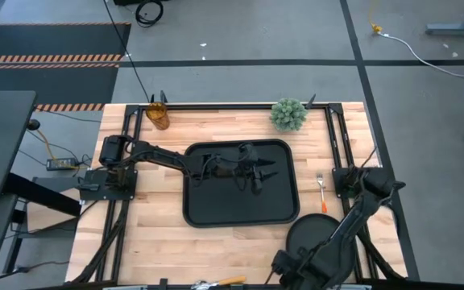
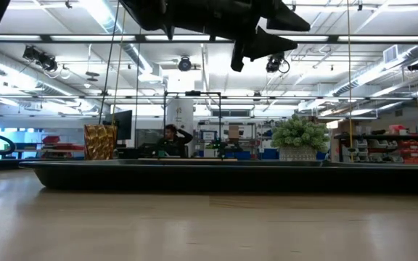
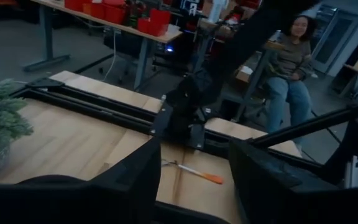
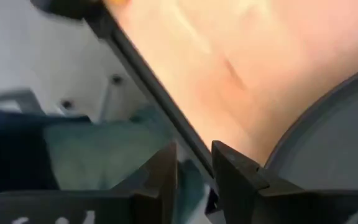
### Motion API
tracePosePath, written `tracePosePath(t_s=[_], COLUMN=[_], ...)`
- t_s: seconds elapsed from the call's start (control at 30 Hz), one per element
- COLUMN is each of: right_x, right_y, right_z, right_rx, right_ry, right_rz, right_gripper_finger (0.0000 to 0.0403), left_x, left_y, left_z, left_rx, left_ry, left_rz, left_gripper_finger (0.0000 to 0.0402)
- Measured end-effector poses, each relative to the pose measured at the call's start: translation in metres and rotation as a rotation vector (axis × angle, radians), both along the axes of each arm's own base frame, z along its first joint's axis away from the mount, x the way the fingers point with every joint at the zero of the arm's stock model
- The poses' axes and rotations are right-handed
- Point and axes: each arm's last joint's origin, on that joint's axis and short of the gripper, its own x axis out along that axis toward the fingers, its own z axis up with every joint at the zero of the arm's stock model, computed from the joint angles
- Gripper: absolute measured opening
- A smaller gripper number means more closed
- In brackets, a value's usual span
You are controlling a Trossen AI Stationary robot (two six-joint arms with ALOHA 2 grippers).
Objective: Pick and place plate/cup/fork/spoon on tray
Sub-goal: Put the black plate on the black serving tray
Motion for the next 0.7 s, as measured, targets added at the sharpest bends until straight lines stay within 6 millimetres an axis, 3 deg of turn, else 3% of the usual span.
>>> tracePosePath(t_s=[0.2, 0.37, 0.5, 0.7], right_x=[0.007, -0.013, -0.031, -0.05], right_y=[0.016, 0.033, 0.045, 0.056], right_z=[0.0, -0.005, -0.008, -0.008], right_rx=[-0.122, -0.147, -0.115, -0.107], right_ry=[0.115, 0.203, 0.236, 0.25], right_rz=[0.069, 0.036, -0.031, -0.053], right_gripper_finger=[0.0103, 0.0108, 0.0123, 0.0164], left_x=[0.0, -0.003, -0.014, -0.026], left_y=[0.003, 0.001, -0.004, -0.033], left_z=[-0.002, 0.0, 0.016, 0.017], left_rx=[0.001, 0.026, 0.046, 0.075], left_ry=[0.02, 0.054, 0.096, 0.199], left_rz=[0.006, -0.001, -0.017, -0.026], left_gripper_finger=[0.0192, 0.0192, 0.0192, 0.0192])
